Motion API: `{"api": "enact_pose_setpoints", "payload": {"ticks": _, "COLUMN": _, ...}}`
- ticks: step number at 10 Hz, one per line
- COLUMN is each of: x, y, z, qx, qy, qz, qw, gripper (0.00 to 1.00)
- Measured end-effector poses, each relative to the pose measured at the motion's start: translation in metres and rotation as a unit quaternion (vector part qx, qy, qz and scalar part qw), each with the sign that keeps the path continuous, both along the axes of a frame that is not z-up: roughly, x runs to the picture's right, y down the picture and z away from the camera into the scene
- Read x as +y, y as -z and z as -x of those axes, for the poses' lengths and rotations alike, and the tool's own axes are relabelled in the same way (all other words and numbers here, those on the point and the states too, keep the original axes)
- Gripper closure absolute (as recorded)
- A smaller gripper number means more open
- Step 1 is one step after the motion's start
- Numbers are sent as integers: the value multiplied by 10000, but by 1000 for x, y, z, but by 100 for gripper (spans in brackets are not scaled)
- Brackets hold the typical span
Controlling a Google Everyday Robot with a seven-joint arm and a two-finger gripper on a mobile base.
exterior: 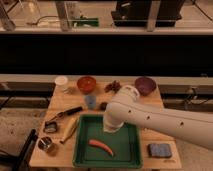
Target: Place pepper in tray
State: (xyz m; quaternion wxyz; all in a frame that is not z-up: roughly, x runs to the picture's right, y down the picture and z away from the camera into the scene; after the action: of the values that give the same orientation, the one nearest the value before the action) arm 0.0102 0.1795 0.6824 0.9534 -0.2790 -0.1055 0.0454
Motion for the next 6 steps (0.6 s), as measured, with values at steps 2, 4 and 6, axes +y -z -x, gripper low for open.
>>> {"api": "enact_pose_setpoints", "payload": {"ticks": 2, "x": 1, "y": -3, "z": 5, "qx": 14, "qy": -38, "qz": 18, "qw": 10000, "gripper": 100}}
{"api": "enact_pose_setpoints", "payload": {"ticks": 4, "x": 3, "y": -6, "z": 17, "qx": 28, "qy": -68, "qz": 42, "qw": 10000, "gripper": 100}}
{"api": "enact_pose_setpoints", "payload": {"ticks": 6, "x": 5, "y": -9, "z": 8, "qx": 57, "qy": -102, "qz": 59, "qw": 9999, "gripper": 100}}
